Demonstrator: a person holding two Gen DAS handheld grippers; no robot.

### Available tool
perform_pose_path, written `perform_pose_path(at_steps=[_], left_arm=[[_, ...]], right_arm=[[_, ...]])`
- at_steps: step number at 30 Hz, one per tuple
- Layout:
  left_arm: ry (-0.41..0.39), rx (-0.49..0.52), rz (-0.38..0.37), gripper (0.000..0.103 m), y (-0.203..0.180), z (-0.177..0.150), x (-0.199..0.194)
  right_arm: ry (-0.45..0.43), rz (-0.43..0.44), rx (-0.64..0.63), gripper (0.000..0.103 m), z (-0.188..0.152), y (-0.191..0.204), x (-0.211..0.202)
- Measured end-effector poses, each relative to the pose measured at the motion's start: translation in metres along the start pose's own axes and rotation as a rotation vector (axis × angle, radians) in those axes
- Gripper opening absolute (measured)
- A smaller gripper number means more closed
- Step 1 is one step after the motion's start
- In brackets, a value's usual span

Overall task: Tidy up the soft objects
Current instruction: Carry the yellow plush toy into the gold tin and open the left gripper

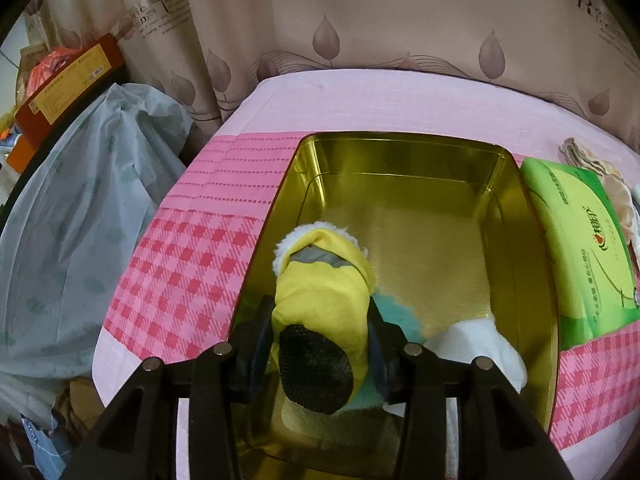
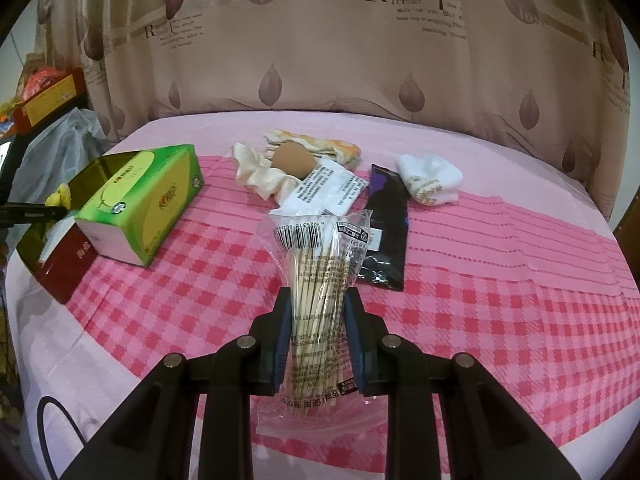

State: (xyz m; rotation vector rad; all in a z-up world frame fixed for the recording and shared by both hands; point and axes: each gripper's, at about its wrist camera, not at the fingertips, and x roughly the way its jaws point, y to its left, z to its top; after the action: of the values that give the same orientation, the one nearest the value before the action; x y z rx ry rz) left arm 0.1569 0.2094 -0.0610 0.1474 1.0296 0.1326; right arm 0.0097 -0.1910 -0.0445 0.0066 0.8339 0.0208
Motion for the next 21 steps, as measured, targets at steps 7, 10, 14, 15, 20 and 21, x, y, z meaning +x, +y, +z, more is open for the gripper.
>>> perform_pose_path(at_steps=[7, 10, 14, 15, 20, 21], left_arm=[[0.009, 0.009, 0.007, 0.048, -0.001, -0.003, -0.002], [0.007, 0.000, 0.001, 0.053, 0.001, -0.002, -0.004], [-0.009, -0.008, -0.016, 0.057, 0.002, -0.003, -0.010], [-0.014, -0.008, -0.021, 0.058, 0.002, -0.003, -0.011], [-0.033, -0.007, -0.030, 0.059, 0.001, -0.004, -0.019], [-0.039, -0.011, -0.034, 0.059, 0.001, -0.004, -0.021]], right_arm=[[-0.004, -0.002, -0.009, 0.023, -0.002, 0.007, -0.009], [-0.004, -0.005, -0.010, 0.023, -0.001, 0.011, -0.010], [-0.003, -0.005, -0.015, 0.023, 0.001, 0.018, -0.009], [-0.004, -0.004, -0.017, 0.023, 0.001, 0.019, -0.010], [-0.010, -0.001, -0.031, 0.023, 0.002, 0.027, -0.012], [-0.011, 0.000, -0.034, 0.023, 0.002, 0.028, -0.013]])
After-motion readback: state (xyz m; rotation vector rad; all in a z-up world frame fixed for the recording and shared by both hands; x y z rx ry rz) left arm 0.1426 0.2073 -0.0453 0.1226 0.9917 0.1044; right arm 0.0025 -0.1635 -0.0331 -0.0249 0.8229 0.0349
